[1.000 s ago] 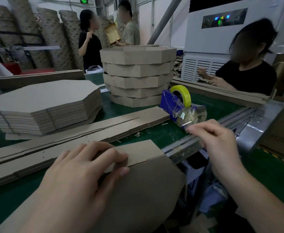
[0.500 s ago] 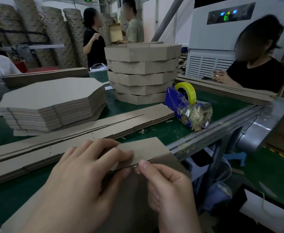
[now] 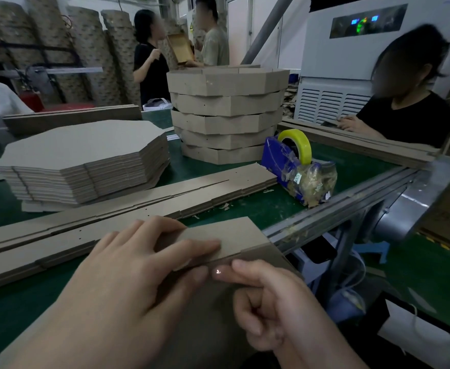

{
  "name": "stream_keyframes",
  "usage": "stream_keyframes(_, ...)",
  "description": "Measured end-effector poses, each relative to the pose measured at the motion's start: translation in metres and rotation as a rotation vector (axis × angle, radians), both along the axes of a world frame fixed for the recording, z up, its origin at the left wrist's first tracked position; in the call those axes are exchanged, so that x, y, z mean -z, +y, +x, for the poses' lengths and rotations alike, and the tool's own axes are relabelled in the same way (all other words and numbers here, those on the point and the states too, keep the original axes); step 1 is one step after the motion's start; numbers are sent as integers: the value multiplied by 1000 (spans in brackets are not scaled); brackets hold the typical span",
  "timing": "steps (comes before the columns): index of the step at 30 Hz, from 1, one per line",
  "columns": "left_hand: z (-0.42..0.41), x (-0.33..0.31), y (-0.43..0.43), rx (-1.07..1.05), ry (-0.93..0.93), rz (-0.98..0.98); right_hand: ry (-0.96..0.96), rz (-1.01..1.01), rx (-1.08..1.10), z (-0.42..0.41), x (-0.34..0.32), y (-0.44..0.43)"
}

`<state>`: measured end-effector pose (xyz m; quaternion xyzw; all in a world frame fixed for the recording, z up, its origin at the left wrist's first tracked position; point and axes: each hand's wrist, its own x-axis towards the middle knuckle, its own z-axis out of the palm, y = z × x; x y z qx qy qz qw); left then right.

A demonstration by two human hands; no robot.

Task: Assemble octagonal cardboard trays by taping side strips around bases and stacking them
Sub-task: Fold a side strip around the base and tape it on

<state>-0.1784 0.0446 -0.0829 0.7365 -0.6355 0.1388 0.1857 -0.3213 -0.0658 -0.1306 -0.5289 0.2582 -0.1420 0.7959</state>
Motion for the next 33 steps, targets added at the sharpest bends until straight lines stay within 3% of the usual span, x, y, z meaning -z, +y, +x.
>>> stream_keyframes(3, -9, -5, -5, -62, 94, -49, -10, 169, -134, -4, 1, -11)
stream_keyframes(10, -26, 1, -26, -188, 28, -215, -37, 430, -358, -12, 9, -32)
stream_keyframes(14, -19, 1, -22, -186, 35, -219, 83, 449, -384, -15, 35, -36)
stream_keyframes(18, -16, 4, -18, -130, -6, -185, 4, 278, -168, -17, 45, -34)
stream_keyframes(22, -15, 6, -15, -121, -36, -139, -207, -151, 382, -16, 33, -32)
stream_keyframes(24, -15, 8, -14, -120, -79, -127, -259, -314, 544, -16, 27, -30)
stream_keyframes(28, -12, 11, -12, -143, -153, -77, -218, -554, 505, -15, 29, -22)
stream_keyframes(33, -17, 7, -14, -130, -187, -17, -270, -628, 409, -14, 29, -12)
